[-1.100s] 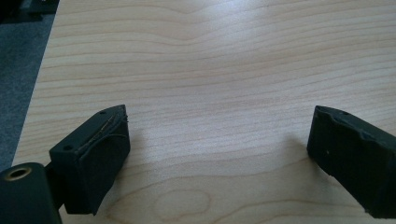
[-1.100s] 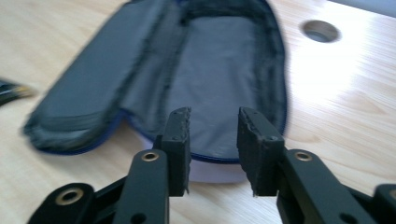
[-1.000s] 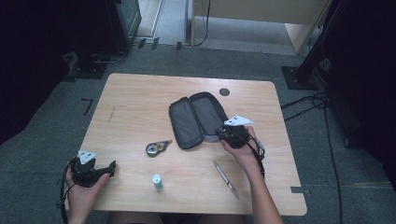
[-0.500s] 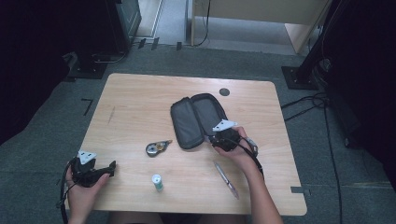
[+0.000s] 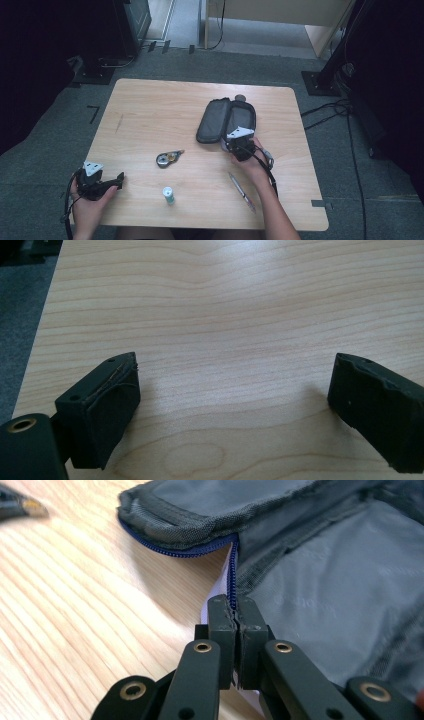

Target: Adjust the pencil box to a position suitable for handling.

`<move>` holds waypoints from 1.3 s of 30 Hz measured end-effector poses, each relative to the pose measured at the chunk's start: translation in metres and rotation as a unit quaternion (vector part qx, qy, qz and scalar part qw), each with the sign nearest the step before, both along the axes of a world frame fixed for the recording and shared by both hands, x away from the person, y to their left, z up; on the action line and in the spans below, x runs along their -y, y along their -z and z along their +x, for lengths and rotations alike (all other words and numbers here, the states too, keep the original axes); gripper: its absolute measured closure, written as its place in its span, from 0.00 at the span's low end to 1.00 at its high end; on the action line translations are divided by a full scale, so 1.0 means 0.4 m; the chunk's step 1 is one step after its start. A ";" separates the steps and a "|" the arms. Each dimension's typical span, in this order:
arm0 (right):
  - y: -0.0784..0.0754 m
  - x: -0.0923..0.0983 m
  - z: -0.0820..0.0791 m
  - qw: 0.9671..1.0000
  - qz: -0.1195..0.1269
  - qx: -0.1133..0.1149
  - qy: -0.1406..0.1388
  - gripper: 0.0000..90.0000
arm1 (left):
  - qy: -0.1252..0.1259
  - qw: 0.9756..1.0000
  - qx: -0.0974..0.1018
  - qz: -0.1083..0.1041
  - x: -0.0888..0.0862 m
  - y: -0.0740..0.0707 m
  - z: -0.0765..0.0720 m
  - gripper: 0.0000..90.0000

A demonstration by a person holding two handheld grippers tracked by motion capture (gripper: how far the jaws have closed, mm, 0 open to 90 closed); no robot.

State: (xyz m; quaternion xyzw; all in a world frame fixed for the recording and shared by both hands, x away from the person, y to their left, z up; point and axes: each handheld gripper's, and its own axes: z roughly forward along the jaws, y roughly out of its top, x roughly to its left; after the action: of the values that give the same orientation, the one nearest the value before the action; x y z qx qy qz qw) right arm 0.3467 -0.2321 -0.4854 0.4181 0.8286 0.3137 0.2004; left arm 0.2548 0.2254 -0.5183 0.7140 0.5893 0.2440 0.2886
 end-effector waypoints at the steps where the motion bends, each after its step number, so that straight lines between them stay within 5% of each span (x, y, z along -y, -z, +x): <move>1: -0.002 -0.008 0.000 1.000 0.002 -0.003 0.008 0.98 | 0.001 1.000 -0.001 0.001 0.000 0.000 0.000 0.07; 8: -0.031 -0.067 0.018 0.998 0.052 -0.015 0.031 0.95 | 0.001 1.000 0.000 0.001 0.000 0.000 0.000 0.08; 14: -0.026 -0.093 0.030 0.999 0.038 -0.017 0.006 0.80 | 0.001 1.000 0.001 0.000 0.000 0.000 0.000 0.08; 17: -0.022 -0.076 0.025 0.999 0.033 -0.006 -0.004 0.74 | 0.001 1.000 0.001 0.000 0.000 0.000 0.000 0.08; 24: -0.040 -0.003 -0.009 0.997 0.066 0.002 -0.034 0.69 | 0.001 1.000 0.001 0.000 0.000 0.000 0.000 0.08; 31: -0.017 0.031 -0.028 0.997 0.053 -0.006 -0.061 0.64 | 0.001 1.000 0.001 0.000 0.000 0.000 0.000 0.08; 36: -0.003 0.009 -0.039 0.998 -0.003 0.012 -0.068 0.92 | 0.001 1.000 0.001 0.000 0.000 0.000 0.000 0.08; 39: -0.011 -0.013 -0.039 0.997 0.005 0.007 -0.071 0.99 | 0.001 1.000 0.000 0.000 0.000 0.000 0.000 0.08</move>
State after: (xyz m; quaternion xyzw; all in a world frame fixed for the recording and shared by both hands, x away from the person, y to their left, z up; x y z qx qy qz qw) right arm 0.3312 -0.2268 -0.4811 0.3570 0.8533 0.3342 0.1811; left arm 0.2547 0.2254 -0.5183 0.7145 0.5885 0.2443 0.2889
